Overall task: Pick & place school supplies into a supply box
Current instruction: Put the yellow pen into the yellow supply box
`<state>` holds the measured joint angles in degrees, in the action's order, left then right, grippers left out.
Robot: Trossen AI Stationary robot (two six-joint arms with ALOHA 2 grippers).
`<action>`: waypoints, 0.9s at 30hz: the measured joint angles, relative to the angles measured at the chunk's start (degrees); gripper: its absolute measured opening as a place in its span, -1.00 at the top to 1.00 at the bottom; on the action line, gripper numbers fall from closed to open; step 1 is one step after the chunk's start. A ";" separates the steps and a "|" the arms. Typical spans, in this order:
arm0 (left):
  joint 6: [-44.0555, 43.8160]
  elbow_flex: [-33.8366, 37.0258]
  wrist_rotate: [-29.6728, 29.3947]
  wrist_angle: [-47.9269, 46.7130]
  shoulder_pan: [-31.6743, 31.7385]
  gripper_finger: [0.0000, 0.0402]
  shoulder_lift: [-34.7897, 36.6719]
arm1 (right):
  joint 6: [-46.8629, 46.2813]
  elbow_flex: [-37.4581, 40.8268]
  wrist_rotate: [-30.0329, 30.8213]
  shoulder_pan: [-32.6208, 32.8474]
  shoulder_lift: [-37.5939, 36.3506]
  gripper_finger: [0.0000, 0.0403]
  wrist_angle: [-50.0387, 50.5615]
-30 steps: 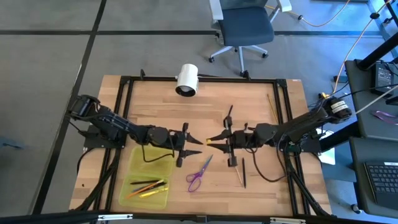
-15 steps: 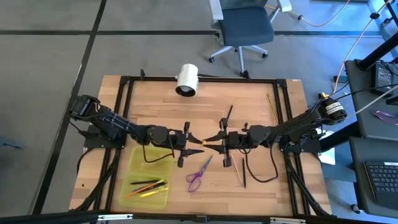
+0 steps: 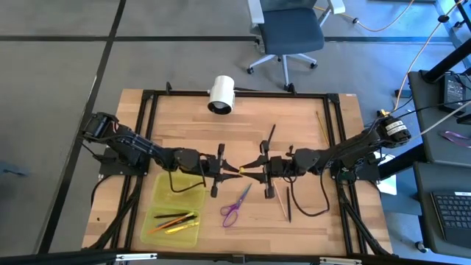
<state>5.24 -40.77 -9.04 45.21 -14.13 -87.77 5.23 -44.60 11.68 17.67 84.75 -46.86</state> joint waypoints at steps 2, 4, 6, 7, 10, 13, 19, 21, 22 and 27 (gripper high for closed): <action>0.09 0.00 -0.05 0.13 0.00 0.89 -0.02 | -0.37 -0.04 0.08 0.00 -0.11 0.50 1.86; -0.37 -0.04 -0.33 0.06 0.00 0.85 0.32 | -1.79 -0.02 0.23 0.00 0.02 0.39 4.89; -0.40 -0.04 -0.28 -1.12 -0.02 0.84 0.95 | -2.52 -0.02 0.44 -0.04 -0.17 0.27 8.66; -0.40 -0.04 -0.32 -2.54 -0.02 0.84 1.58 | -2.94 -0.02 1.01 -0.04 -0.27 0.22 10.92; -1.36 -0.05 -0.35 -9.38 -0.44 0.88 4.56 | -4.21 -0.02 3.46 -0.04 -0.44 0.09 19.33; -6.64 -0.07 -0.28 -21.66 -1.34 0.90 8.19 | -8.10 -0.02 4.78 -0.04 -1.36 0.01 28.50; -23.95 -1.90 2.95 -51.97 -6.00 0.89 15.21 | -21.06 0.00 4.74 -0.31 -4.10 -0.02 46.58; -27.11 -4.43 4.39 -60.25 -8.88 0.90 15.37 | -26.36 0.00 4.63 -0.64 -5.01 -0.02 52.40; -28.72 -5.85 4.65 -64.35 -10.51 0.90 15.38 | -29.15 0.00 4.63 -0.87 -5.37 -0.02 54.79; -42.49 -12.64 7.98 -81.03 -16.34 0.90 13.06 | -41.61 0.00 0.02 -2.57 -6.88 -0.02 64.45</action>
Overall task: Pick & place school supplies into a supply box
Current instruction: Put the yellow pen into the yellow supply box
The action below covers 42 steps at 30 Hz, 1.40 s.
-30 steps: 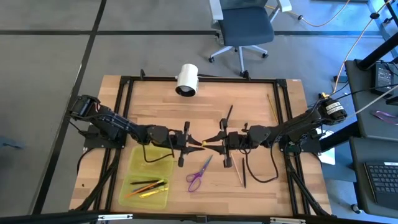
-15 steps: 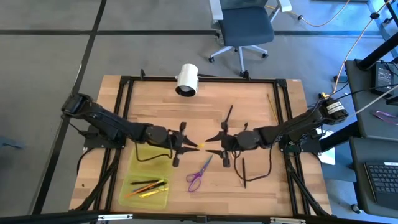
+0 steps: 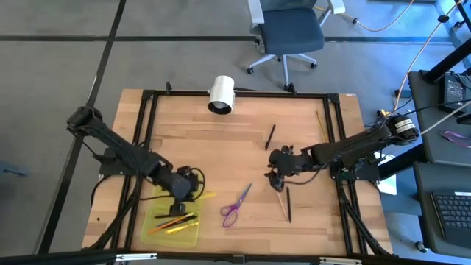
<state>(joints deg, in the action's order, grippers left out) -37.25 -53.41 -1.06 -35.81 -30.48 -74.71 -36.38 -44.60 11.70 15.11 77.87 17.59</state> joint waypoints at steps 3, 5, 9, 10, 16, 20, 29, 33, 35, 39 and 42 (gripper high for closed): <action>-5.83 -1.31 3.45 -2.35 -2.51 0.90 -1.95 | -5.06 0.00 -6.74 -1.18 0.00 -0.02 2.14; -9.57 -1.62 6.96 -2.21 -3.80 0.90 -3.74 | -8.26 0.00 -10.85 -1.58 0.00 -0.02 2.90; -19.04 -2.06 13.08 -2.37 -5.93 0.90 -7.95 | -16.36 0.00 -15.38 -1.56 0.00 -0.02 4.82; -20.51 -2.07 13.83 -2.27 -6.45 0.90 -9.04 | -18.64 0.00 -15.51 -1.54 0.00 -0.02 5.22; -25.03 -2.07 19.29 -2.62 -8.75 0.90 -15.09 | -28.62 0.00 -18.76 -1.38 0.00 -0.02 9.87; -25.17 -2.07 19.60 -2.90 -9.59 0.89 -18.13 | -34.05 0.00 -19.05 -0.44 0.02 -0.02 13.98; -24.99 -2.07 20.19 -4.99 -9.67 0.87 -22.89 | -43.77 0.00 -15.93 2.82 0.88 -0.02 21.11; -24.59 -2.07 20.21 -4.90 -9.67 0.86 -23.04 | -46.61 -0.02 -15.82 4.29 2.56 -0.02 21.48; -24.57 -2.07 20.20 -4.93 -9.67 0.85 -22.90 | -47.54 -0.02 -15.82 4.92 3.74 -0.02 21.21; -24.46 -2.05 20.38 -5.07 -9.67 0.79 -22.56 | -47.59 -0.02 -15.82 5.84 6.68 -0.02 20.33; -23.89 -2.05 22.55 -4.93 -9.67 0.73 -22.26 | -47.61 -0.02 -16.08 6.00 8.70 -0.02 19.09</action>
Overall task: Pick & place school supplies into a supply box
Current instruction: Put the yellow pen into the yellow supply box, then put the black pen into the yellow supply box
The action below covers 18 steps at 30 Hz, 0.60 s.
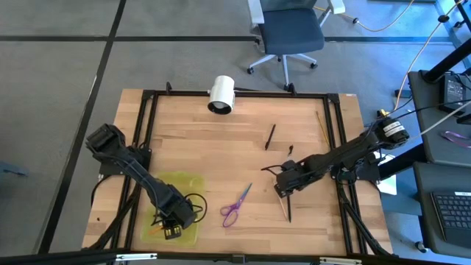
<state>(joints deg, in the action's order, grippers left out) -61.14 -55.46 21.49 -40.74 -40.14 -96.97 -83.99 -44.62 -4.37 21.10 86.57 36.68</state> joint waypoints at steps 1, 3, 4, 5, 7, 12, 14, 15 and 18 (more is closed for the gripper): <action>0.24 0.00 0.36 -0.09 0.00 0.72 0.12 | 0.00 0.00 -0.04 0.00 0.67 -0.02 -0.62; 0.28 0.00 0.30 0.01 0.00 0.70 0.69 | 0.00 0.00 -0.51 0.00 1.98 -0.02 -1.40; 0.33 0.00 0.15 -0.08 0.00 0.69 1.00 | 0.00 0.00 -0.95 0.00 2.64 -0.02 -1.77; 0.35 0.00 0.08 -0.15 0.00 0.69 1.29 | 0.00 0.00 -1.37 0.00 3.38 -0.02 -1.96; 0.33 0.00 0.08 -0.01 0.00 0.70 1.95 | 0.21 -0.12 -1.81 0.00 4.56 -0.02 -2.10; 0.47 0.00 0.09 -0.01 0.00 0.72 3.35 | 0.42 -0.30 -2.09 0.02 6.11 -0.02 -1.83; 0.85 0.00 0.07 -0.01 0.00 0.73 4.03 | 0.44 -0.26 -1.98 0.10 6.17 -0.02 -1.77; 0.85 0.00 -0.18 -0.02 0.00 0.73 4.33 | 0.38 -0.26 -1.69 0.13 6.18 -0.02 -1.77; 0.87 0.00 -1.89 0.01 0.11 0.72 5.38 | 0.38 -0.22 -1.61 0.13 6.21 -0.01 -1.77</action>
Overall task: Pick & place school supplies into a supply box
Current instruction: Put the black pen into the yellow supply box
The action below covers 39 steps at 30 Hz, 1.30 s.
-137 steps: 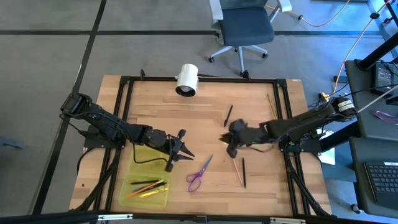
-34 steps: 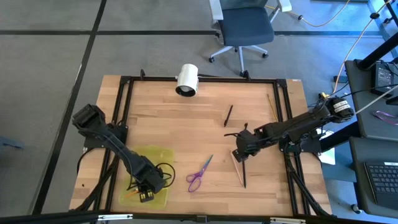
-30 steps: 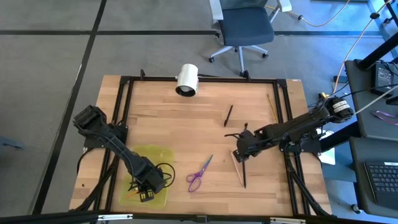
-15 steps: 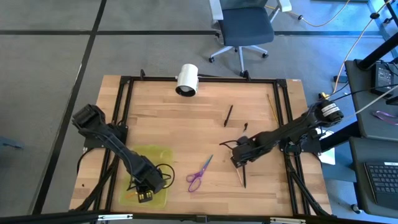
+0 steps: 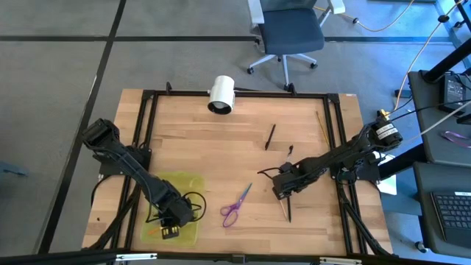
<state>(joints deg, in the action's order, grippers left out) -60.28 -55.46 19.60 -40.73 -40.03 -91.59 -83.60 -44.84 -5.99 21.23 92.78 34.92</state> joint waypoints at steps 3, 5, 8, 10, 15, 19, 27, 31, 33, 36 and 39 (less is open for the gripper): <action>0.01 0.00 -2.03 0.00 0.00 0.71 0.80 | -0.10 0.02 0.09 0.00 0.03 0.03 0.16; 0.01 0.00 -2.08 0.04 0.05 0.71 1.04 | -0.08 0.04 0.14 0.00 0.06 0.09 0.44; 0.01 0.00 -2.06 0.02 0.04 0.72 1.05 | -0.14 0.11 0.29 0.00 0.10 0.23 1.07; 0.01 0.00 -2.06 0.00 0.04 0.73 1.05 | -0.14 0.11 0.45 0.00 0.16 0.33 1.59; 0.00 0.00 -2.10 0.02 0.04 0.74 1.05 | -0.16 0.13 1.58 0.04 0.19 0.58 3.88; 0.01 0.00 -2.13 0.02 0.04 0.72 1.05 | -0.16 0.09 1.65 0.04 0.21 0.75 4.93; 4.43 0.00 -7.90 0.32 1.66 0.72 1.69 | 4.36 -0.13 2.02 0.04 0.01 0.86 5.53; 8.25 0.00 -11.74 2.46 3.37 0.74 3.22 | 7.83 -2.05 3.94 0.07 -0.60 0.83 7.35; 11.56 0.00 -14.70 4.68 3.90 0.74 4.04 | 10.48 -4.29 6.35 -0.04 -1.00 0.84 8.33; 17.42 0.00 -19.22 8.23 4.87 0.74 4.85 | 15.28 -8.31 9.84 0.00 -1.19 0.87 9.73; 23.34 0.00 -24.02 11.89 6.42 0.72 4.92 | 21.42 -12.75 14.21 0.04 -1.15 0.86 9.94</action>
<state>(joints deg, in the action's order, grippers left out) -36.93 -55.46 -4.42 -28.84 -33.61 -86.67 -62.18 -57.59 8.22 21.28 91.64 44.86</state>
